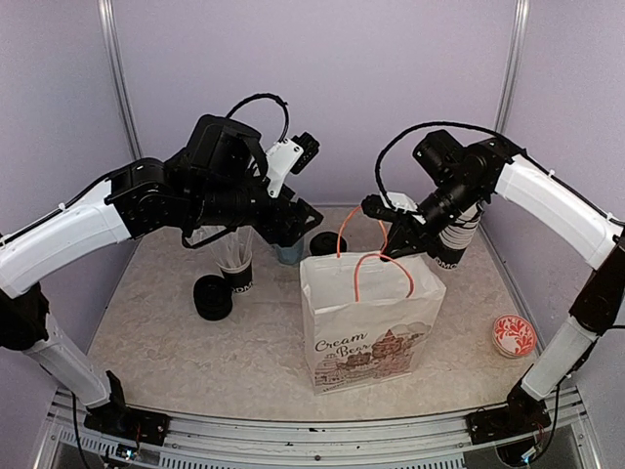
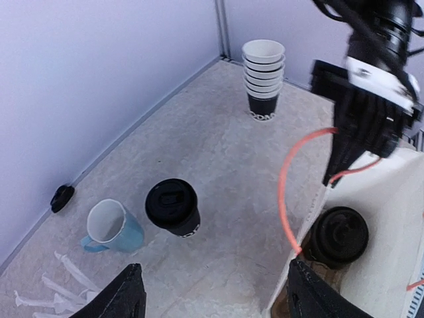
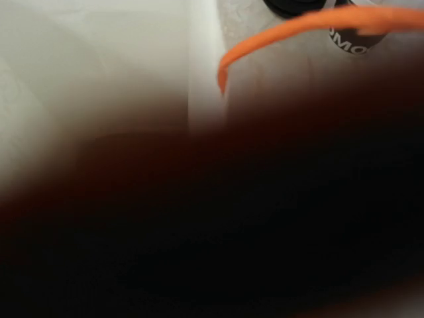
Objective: Pack the takeout coffee
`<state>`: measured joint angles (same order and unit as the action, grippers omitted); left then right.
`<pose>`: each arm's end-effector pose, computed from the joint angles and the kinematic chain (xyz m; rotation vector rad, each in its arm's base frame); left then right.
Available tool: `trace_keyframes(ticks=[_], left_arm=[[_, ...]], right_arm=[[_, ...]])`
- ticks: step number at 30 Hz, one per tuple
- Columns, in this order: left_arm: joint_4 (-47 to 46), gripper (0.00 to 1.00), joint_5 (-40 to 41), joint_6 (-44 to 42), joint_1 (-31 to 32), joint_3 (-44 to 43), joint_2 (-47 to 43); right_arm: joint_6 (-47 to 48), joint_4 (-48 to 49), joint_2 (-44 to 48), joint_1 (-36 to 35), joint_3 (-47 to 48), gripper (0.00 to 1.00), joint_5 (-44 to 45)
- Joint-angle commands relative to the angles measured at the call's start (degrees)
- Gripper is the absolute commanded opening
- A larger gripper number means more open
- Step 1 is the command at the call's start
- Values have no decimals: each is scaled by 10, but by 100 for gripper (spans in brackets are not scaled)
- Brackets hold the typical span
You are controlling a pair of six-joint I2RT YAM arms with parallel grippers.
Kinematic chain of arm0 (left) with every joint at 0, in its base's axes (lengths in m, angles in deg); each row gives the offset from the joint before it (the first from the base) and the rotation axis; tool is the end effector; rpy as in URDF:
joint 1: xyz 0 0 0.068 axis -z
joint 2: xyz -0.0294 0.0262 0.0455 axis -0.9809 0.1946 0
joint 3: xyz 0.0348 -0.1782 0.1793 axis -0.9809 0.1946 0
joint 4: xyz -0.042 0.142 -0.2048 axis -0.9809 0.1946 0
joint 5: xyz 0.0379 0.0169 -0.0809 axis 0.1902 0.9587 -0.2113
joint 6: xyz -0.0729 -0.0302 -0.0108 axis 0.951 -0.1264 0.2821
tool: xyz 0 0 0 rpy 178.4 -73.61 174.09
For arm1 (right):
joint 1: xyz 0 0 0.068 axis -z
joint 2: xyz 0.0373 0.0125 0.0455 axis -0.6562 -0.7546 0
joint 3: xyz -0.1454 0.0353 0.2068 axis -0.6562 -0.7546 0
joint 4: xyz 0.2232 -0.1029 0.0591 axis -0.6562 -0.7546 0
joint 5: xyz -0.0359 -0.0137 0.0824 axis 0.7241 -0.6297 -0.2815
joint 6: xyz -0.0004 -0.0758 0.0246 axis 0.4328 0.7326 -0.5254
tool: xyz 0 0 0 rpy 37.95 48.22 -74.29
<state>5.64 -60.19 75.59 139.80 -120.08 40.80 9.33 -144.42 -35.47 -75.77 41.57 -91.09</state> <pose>0.1876 -0.3067 0.3824 0.9522 1.8501 -0.4092 0.2376 0.2119 0.3247 -1.8611 1.7381 0.6938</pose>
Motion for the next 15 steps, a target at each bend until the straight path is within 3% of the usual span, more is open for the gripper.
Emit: trace_keyframes(ticks=[1,15], left_arm=[[-12,70,39,28,-41,-9,3],[-19,75,8,32,-98,-136,239]], right_arm=[[23,-49,12,4,13,0,21],[122,-83,85,160,-40,0,63]])
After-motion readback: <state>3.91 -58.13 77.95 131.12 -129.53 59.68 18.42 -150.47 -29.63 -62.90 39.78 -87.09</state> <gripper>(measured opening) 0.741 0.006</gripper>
